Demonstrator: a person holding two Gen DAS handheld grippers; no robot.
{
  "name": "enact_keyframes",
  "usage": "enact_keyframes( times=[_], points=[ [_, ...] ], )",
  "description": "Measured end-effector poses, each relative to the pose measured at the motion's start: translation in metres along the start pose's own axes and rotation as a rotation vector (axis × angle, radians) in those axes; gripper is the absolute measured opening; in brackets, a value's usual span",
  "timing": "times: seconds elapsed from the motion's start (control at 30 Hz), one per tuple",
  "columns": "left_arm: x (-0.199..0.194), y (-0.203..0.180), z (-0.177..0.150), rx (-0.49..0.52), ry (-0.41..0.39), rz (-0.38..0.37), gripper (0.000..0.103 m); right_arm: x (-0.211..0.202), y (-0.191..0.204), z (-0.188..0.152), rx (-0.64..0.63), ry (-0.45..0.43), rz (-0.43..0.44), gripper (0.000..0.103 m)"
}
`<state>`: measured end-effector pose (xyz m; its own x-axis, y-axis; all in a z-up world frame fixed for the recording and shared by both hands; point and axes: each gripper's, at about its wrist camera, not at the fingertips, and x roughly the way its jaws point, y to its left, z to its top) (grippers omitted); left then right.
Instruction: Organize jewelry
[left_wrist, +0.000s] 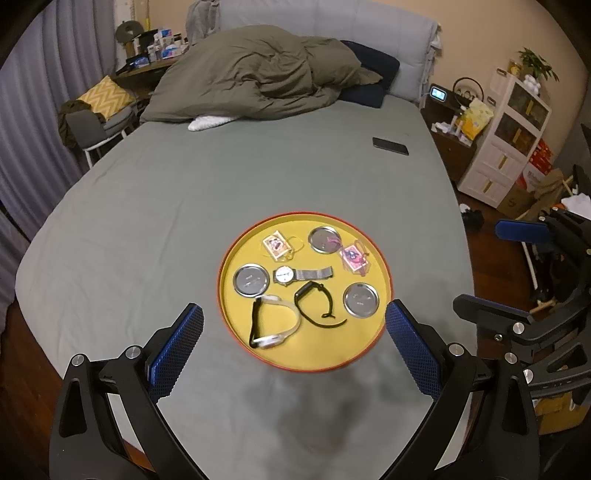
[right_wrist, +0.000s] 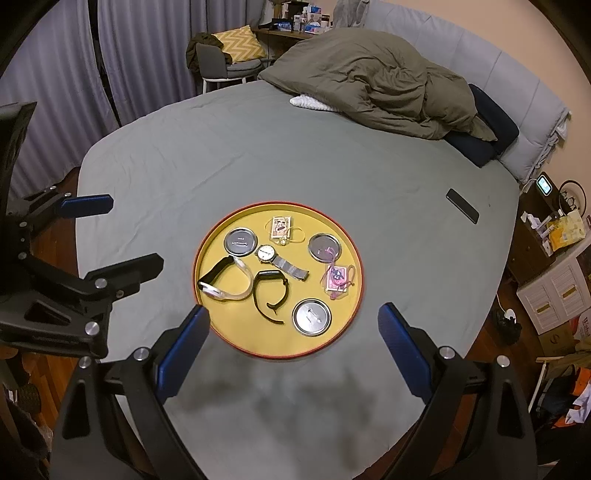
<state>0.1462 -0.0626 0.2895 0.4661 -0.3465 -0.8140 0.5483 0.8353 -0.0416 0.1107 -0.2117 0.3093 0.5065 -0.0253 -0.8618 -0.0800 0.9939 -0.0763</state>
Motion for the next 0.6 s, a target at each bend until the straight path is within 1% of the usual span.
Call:
enact_keyframes(
  times=[0.33, 0.6],
  points=[
    [-0.0007, 0.0019, -0.0008, -0.002, -0.002, -0.003, 0.096, 0.0, 0.0028, -0.0013, 0.006, -0.01, 0.002, 0.088],
    [-0.0007, 0.003, 0.0003, -0.002, 0.001, -0.003, 0.096, -0.0015, -0.0024, -0.0005, 0.023, -0.02, 0.008, 0.088]
  ],
)
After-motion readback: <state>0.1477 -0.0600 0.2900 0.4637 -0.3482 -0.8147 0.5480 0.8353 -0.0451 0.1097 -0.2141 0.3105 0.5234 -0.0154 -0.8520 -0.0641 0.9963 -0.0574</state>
